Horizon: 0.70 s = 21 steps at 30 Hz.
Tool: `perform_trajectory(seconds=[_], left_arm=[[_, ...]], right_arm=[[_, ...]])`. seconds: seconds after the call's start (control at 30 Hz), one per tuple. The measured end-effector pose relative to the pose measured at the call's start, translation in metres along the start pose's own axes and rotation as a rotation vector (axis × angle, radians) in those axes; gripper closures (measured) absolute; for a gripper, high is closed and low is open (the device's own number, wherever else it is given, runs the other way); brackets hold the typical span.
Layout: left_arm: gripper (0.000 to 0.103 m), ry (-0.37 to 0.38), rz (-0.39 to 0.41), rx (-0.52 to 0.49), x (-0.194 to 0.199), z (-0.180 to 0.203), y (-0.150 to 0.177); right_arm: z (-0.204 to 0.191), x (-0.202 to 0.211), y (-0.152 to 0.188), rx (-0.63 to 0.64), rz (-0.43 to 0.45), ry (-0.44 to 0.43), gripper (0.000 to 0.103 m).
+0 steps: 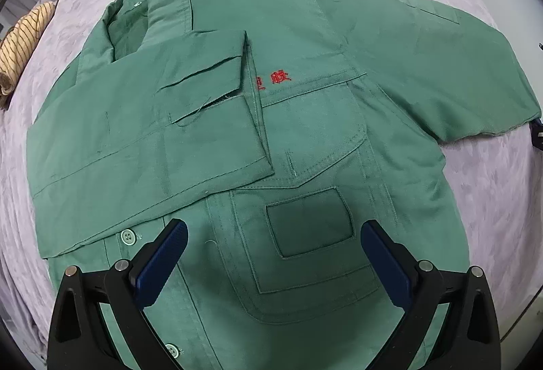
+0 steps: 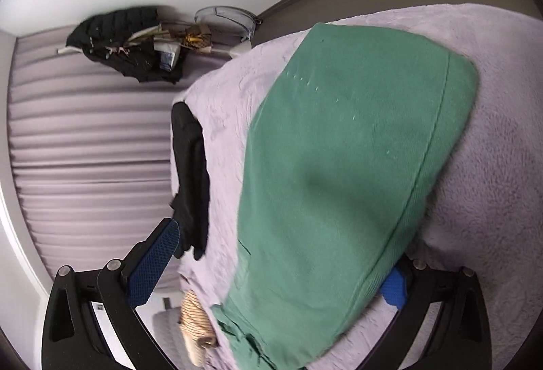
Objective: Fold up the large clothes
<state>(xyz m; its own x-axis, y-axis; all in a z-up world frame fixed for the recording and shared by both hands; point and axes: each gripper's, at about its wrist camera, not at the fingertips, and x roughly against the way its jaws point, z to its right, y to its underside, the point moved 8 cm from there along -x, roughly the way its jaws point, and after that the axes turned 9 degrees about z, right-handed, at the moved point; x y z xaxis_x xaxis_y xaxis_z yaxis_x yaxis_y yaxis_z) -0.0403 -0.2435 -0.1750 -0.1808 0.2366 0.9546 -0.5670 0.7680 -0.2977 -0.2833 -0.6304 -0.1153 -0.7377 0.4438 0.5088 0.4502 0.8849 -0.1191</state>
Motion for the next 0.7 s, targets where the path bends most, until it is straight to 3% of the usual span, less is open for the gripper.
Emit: perform_trajectory(seconds=[0.13, 0.17, 0.2, 0.23, 0.33, 0.5, 0.63, 0.7], left_arm=[[0.001, -0.006, 0.017, 0.016, 0.004, -0.018, -0.001], [0.001, -0.006, 0.020, 0.025, 0.004, -0.024, -0.002], [0.001, -0.007, 0.023, 0.032, 0.003, -0.033, -0.002], [0.001, -0.008, 0.027, 0.038, 0.004, -0.039, -0.002], [0.001, -0.009, 0.041, 0.061, 0.008, -0.058, -0.001], [0.001, -0.017, 0.068, 0.124, 0.012, -0.101, -0.001], [0.001, -0.027, 0.090, 0.186, 0.015, -0.141, 0.000], [0.001, -0.036, 0.103, 0.213, 0.022, -0.149, 0.005]], right_arm=[[-0.003, -0.001, -0.001, 0.003, 0.003, 0.005, 0.006], [-0.001, 0.000, -0.002, -0.003, 0.004, 0.009, 0.029], [0.002, -0.001, 0.000, -0.011, -0.007, 0.019, 0.078], [0.007, -0.001, 0.002, -0.014, -0.023, 0.033, 0.095], [-0.006, -0.002, 0.008, 0.041, -0.025, 0.011, 0.098], [-0.068, -0.005, 0.047, 0.203, -0.088, -0.095, 0.098], [-0.126, -0.018, 0.113, 0.373, -0.185, -0.171, 0.098], [-0.155, -0.029, 0.162, 0.477, -0.251, -0.202, 0.098]])
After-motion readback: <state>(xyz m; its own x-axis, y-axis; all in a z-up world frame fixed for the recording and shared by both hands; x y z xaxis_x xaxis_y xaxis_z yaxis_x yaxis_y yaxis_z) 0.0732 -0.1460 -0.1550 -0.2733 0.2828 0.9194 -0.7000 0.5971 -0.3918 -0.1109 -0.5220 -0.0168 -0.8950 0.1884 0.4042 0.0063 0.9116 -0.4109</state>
